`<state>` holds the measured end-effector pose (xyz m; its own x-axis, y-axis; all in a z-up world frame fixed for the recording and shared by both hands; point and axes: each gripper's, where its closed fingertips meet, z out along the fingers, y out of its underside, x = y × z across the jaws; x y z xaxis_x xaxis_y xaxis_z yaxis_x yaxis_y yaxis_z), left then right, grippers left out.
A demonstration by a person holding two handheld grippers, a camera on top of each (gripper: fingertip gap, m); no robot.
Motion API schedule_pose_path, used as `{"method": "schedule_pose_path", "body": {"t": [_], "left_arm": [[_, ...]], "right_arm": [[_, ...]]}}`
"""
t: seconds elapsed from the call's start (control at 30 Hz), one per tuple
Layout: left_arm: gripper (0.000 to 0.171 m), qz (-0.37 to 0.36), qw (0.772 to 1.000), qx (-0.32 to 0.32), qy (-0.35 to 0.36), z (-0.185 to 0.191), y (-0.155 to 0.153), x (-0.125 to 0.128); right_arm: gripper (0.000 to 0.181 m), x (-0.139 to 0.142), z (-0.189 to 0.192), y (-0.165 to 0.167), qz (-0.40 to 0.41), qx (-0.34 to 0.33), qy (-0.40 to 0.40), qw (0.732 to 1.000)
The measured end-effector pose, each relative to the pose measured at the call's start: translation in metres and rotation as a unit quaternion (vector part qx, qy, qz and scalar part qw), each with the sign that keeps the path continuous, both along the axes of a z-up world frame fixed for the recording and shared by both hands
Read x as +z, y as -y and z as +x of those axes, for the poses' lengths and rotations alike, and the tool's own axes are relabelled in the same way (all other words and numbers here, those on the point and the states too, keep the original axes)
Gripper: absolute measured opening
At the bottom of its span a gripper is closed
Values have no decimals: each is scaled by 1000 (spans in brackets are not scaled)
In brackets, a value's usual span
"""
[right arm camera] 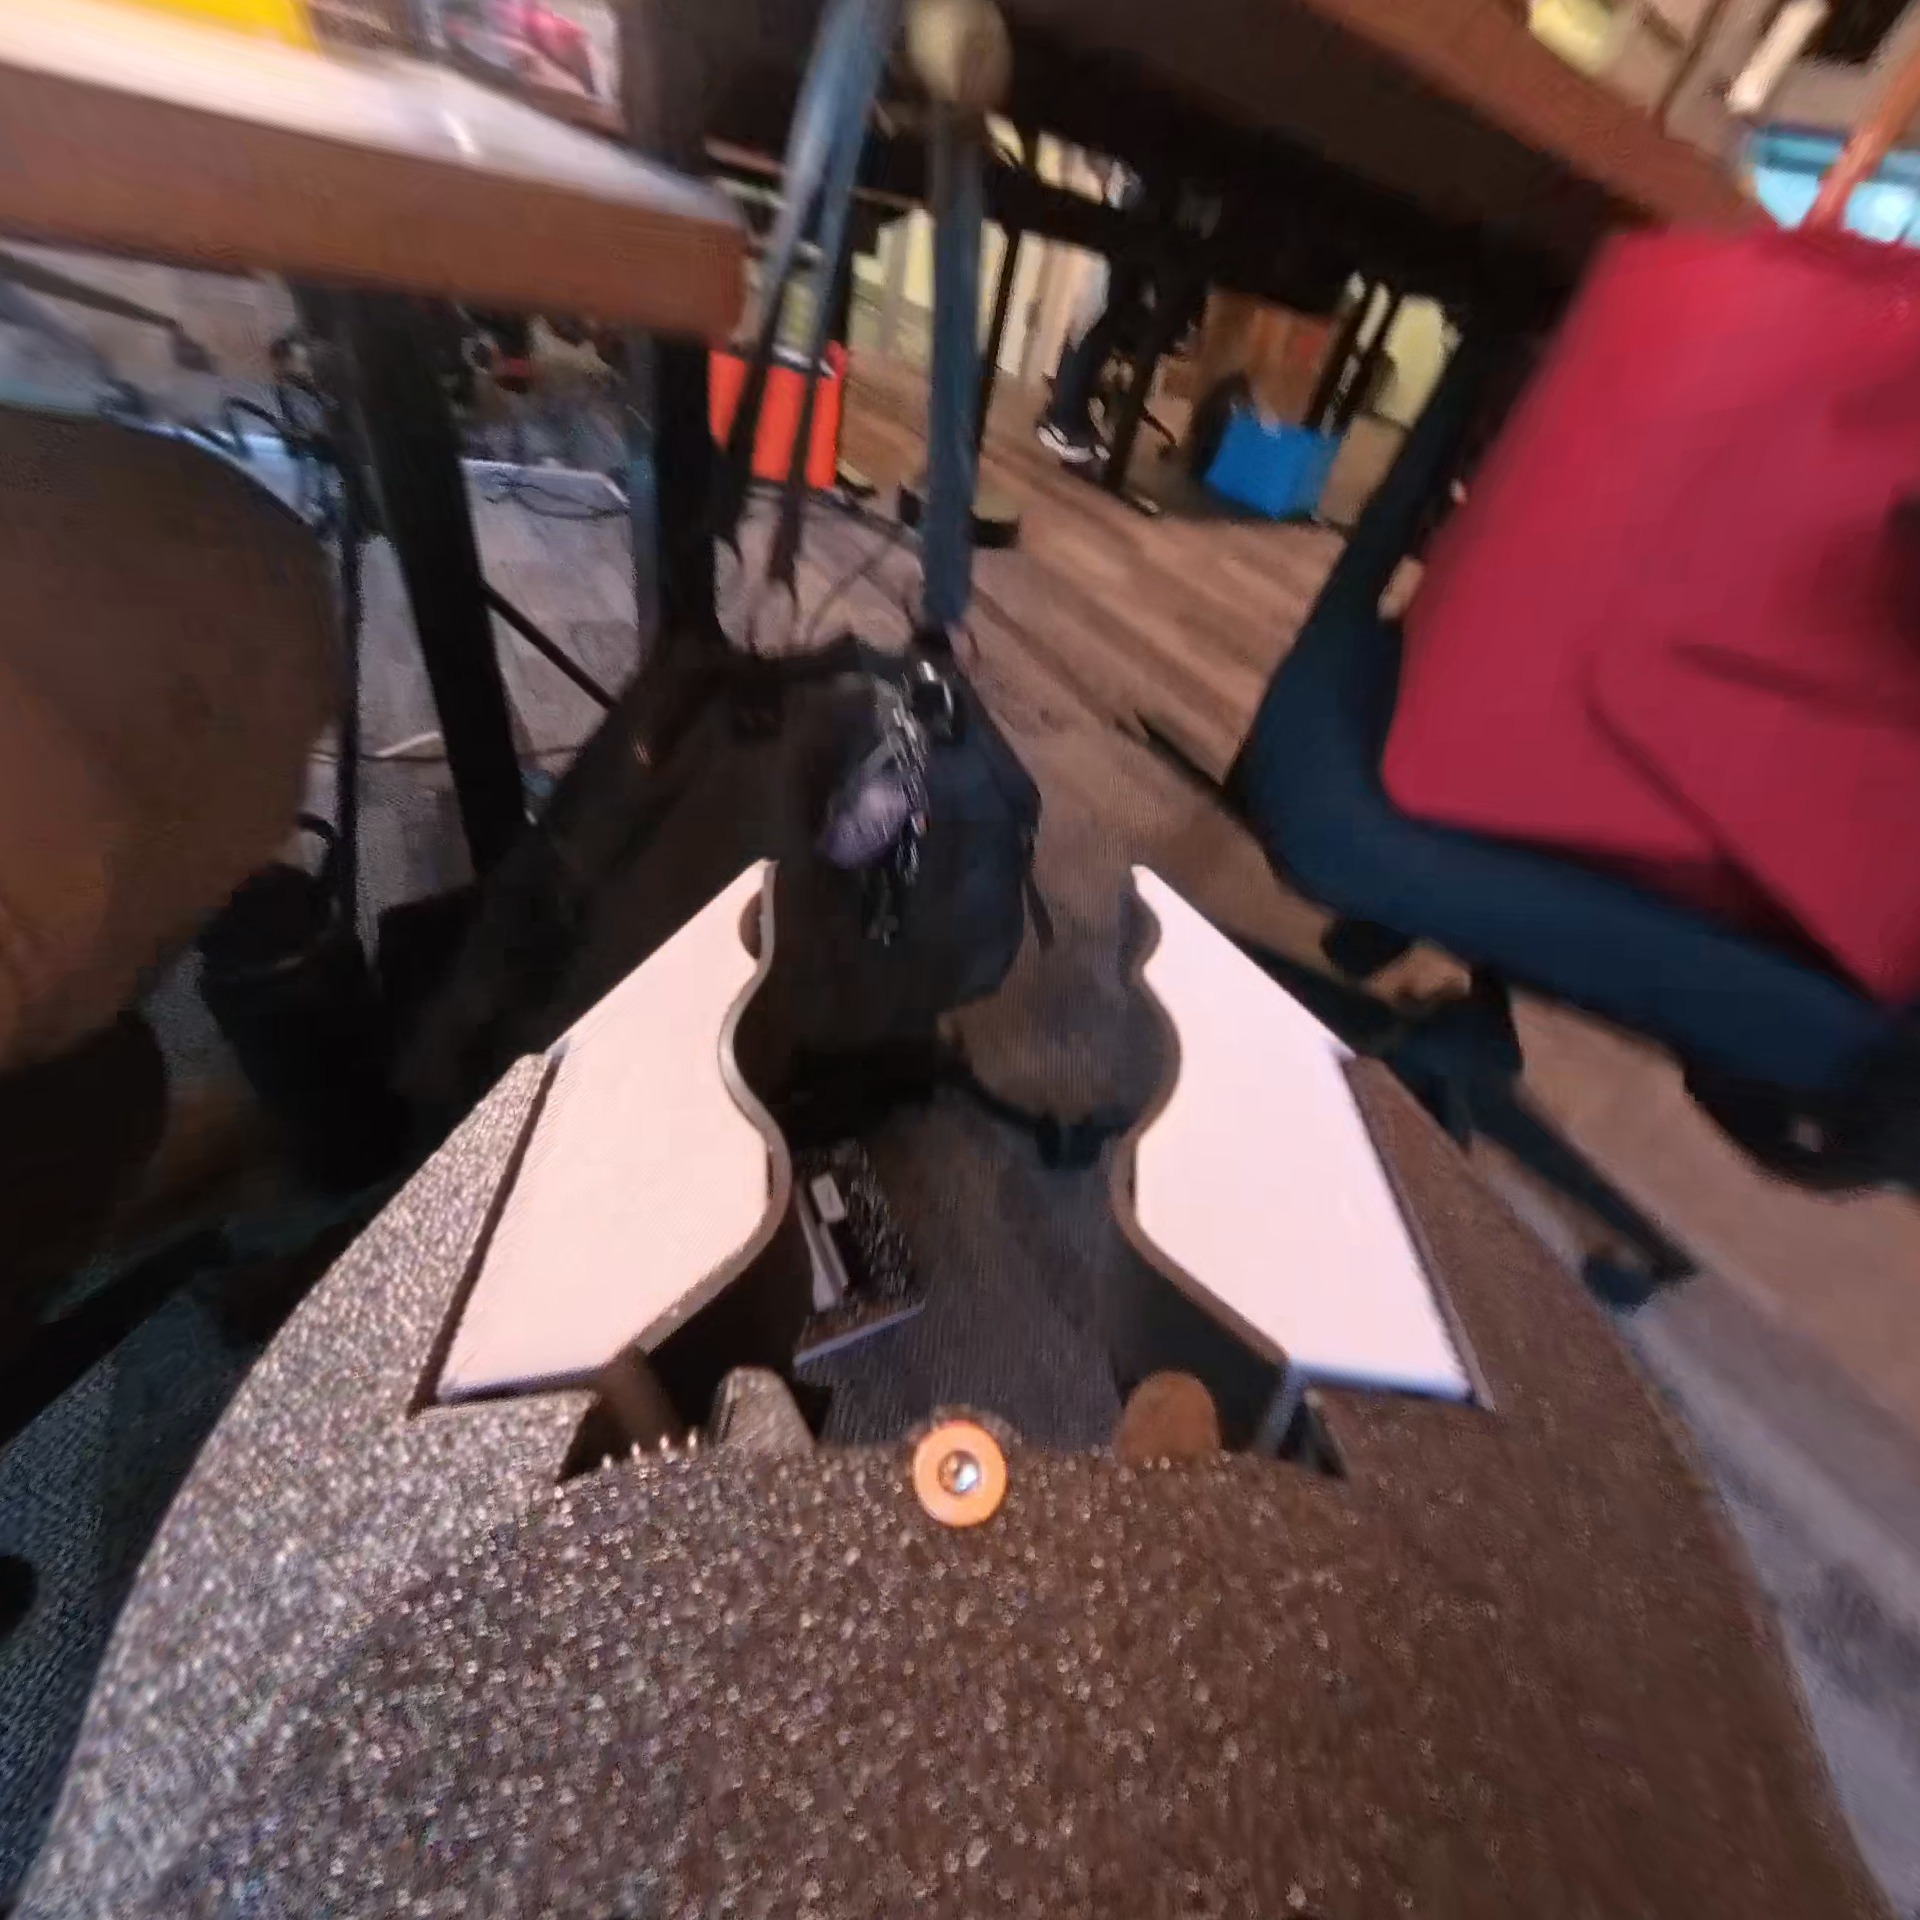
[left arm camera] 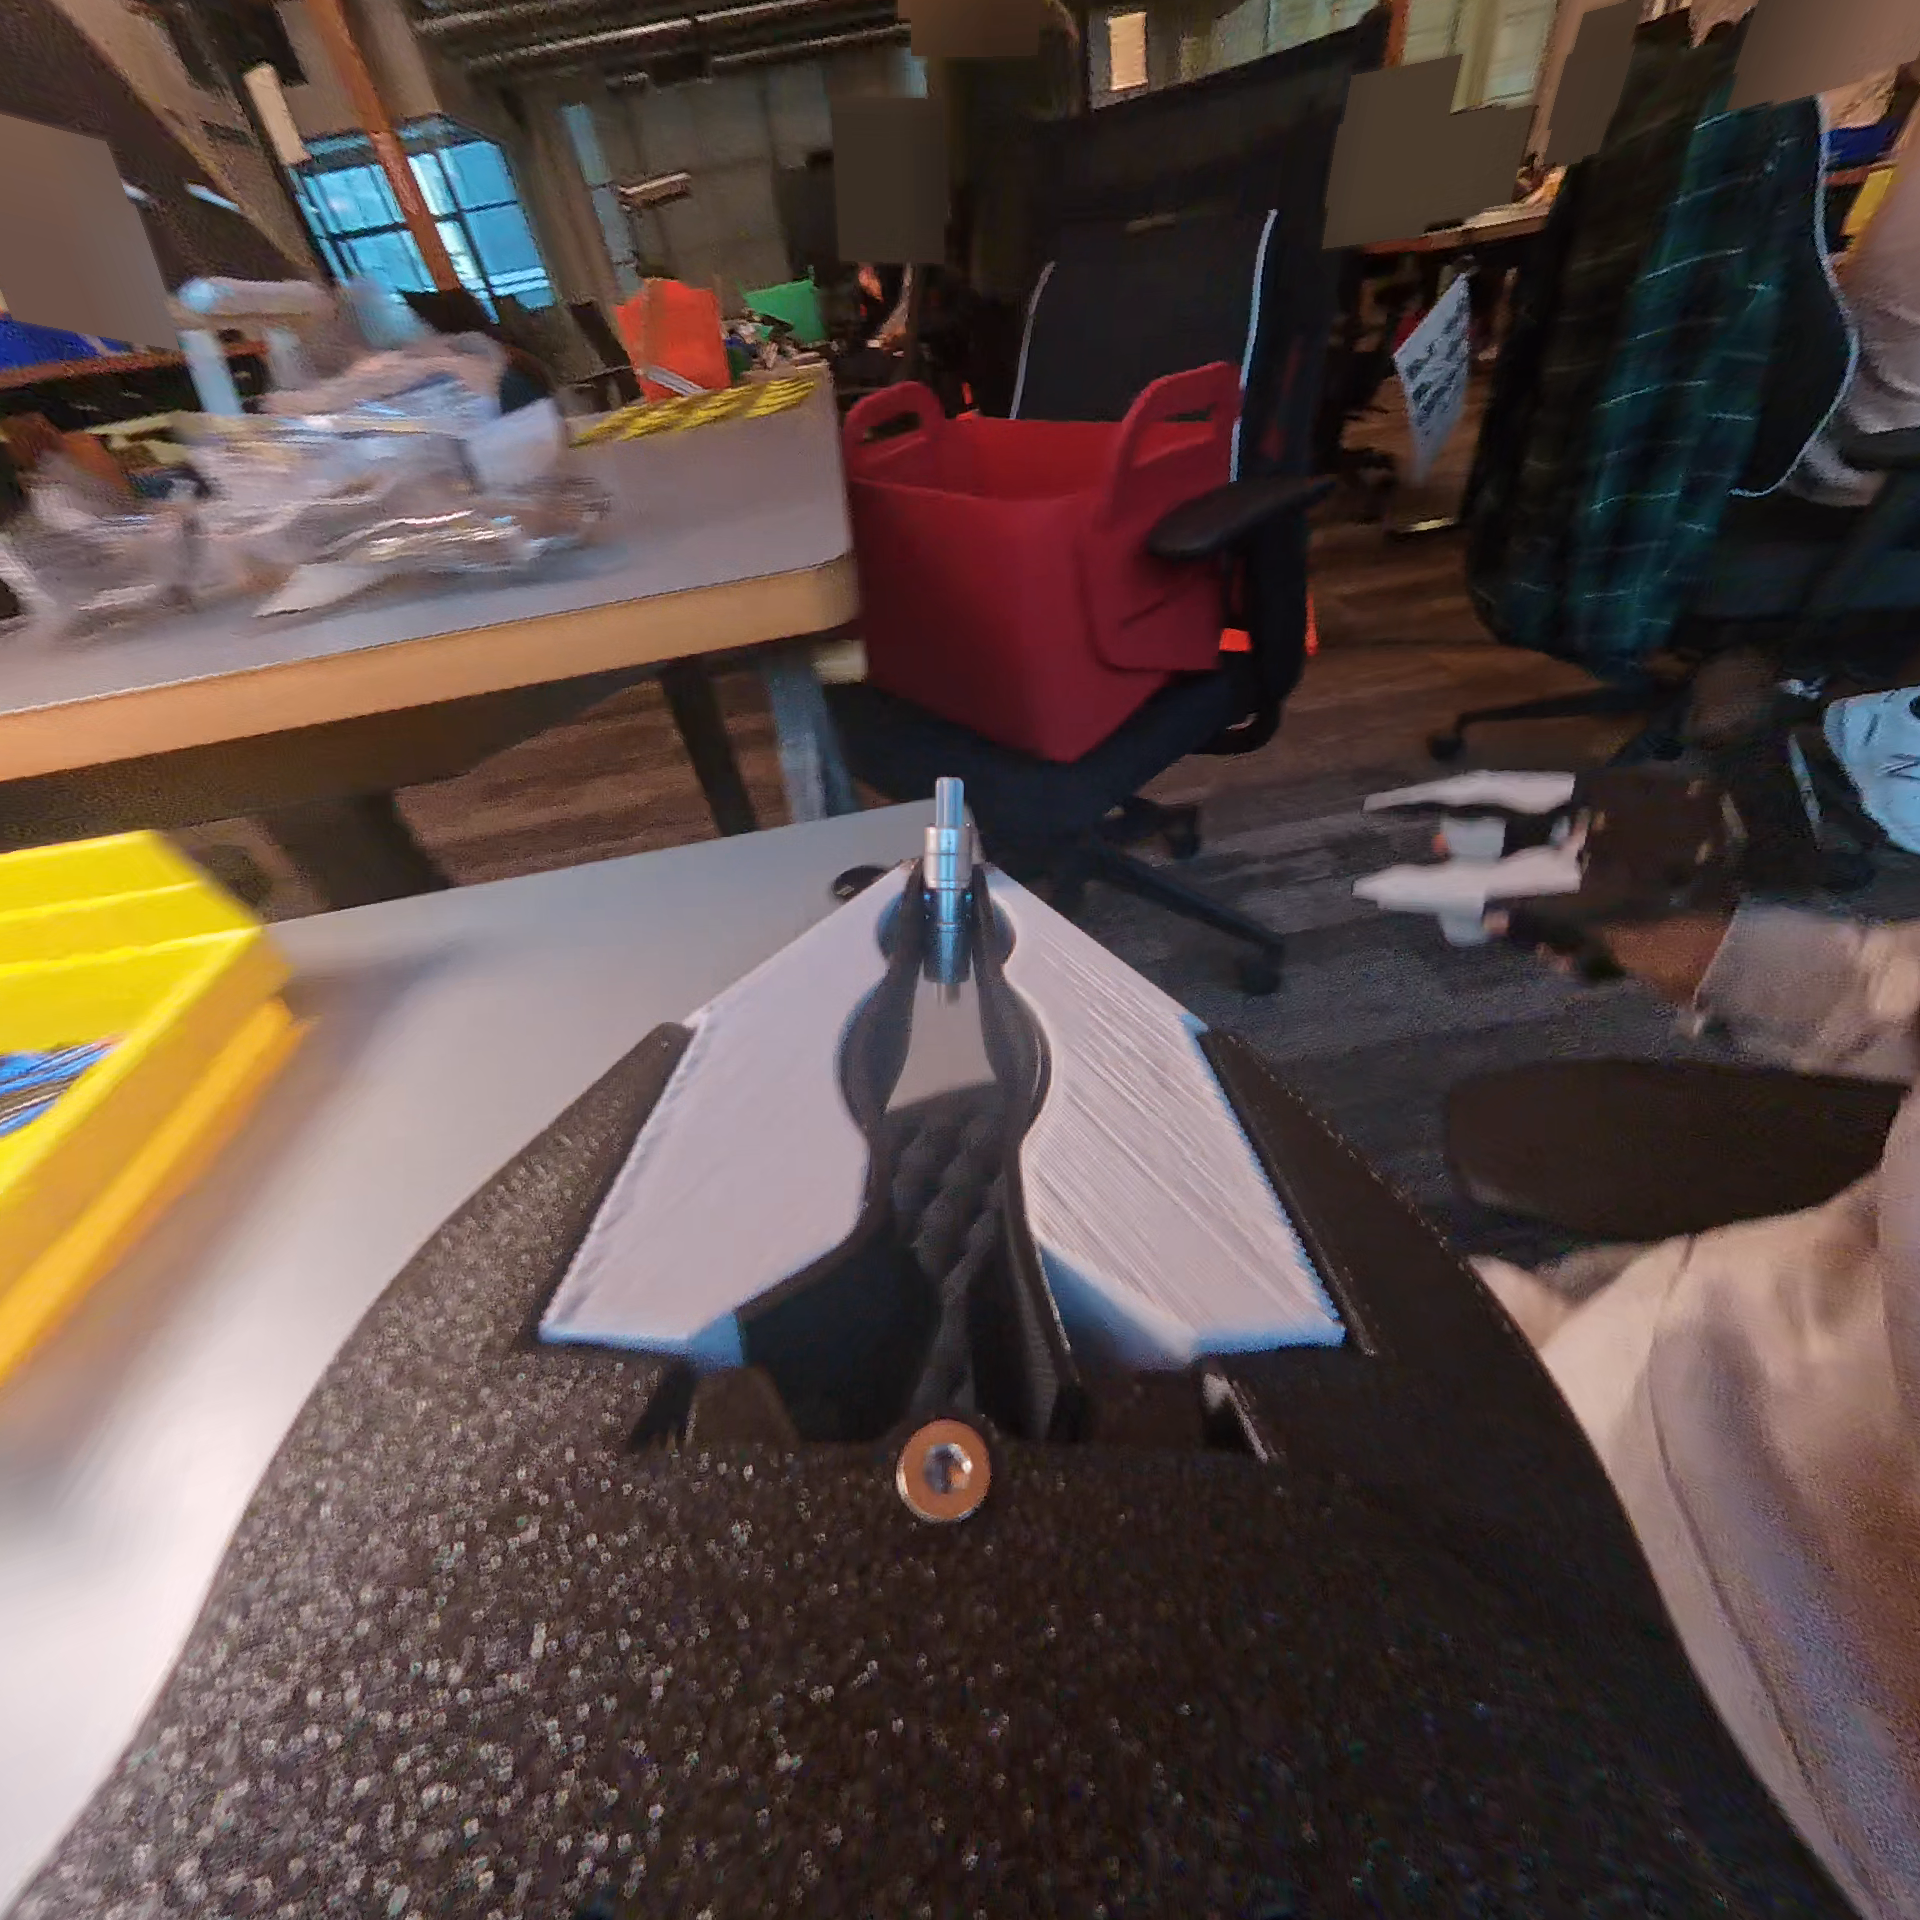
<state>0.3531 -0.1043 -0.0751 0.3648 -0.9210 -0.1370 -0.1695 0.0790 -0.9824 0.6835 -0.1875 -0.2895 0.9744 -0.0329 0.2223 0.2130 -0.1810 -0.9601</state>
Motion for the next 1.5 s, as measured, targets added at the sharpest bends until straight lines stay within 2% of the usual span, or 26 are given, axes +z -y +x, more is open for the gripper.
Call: {"method": "schedule_pose_path", "body": {"t": [0.13, 0.33, 0.43, 0.53, 0.63, 0.73, 0.9, 1.0, 1.1, 1.2, 1.3, 1.4, 1.5], "left_arm": [[5, 13, 1000, -14, -8, -86, -11, 7], [5, -6, 992, -129, -5, -145, -2, 13], [5, -37, 985, -168, 10, -155, 9, 13], [5, -45, 981, -188, 1, -156, 27, 11], [5, -60, 980, -188, -19, -151, 50, 1], [5, -85, 979, -178, -55, -146, 76, -23], [5, -103, 978, -162, -86, -136, 128, -54], [5, -114, 977, -160, -88, -126, 163, -63], [5, -121, 972, -170, -106, -116, 199, -75], [5, -136, 964, -189, -128, -105, 235, -89], [5, -148, 957, -205, -139, -93, 268, -101], [5, -150, 954, -215, -145, -84, 296, -110], [5, -154, 954, -220, -134, -81, 314, -111]], "right_arm": [[63, 92, -48, -43, 13, 38, 10, 999], [63, 180, -103, -88, 30, -3, -3, 1000], [62, 211, -114, -81, 54, -31, 0, 998], [63, 210, -109, -60, 55, -60, 6, 997], [63, 188, -97, -26, 61, -80, -12, 995], [63, 137, -82, 31, 47, -118, 7, 992], [63, 28, -90, 172, -11, -179, -10, 984], [63, -39, -116, 262, -58, -204, -58, 976], [63, -86, -145, 343, -93, -232, -82, 965], [63, -119, -171, 407, -112, -258, -112, 953], [63, -142, -192, 450, -116, -273, -139, 945], [63, -154, -210, 471, -111, -271, -163, 942], [61, -147, -218, 470, -103, -248, -160, 950]]}}
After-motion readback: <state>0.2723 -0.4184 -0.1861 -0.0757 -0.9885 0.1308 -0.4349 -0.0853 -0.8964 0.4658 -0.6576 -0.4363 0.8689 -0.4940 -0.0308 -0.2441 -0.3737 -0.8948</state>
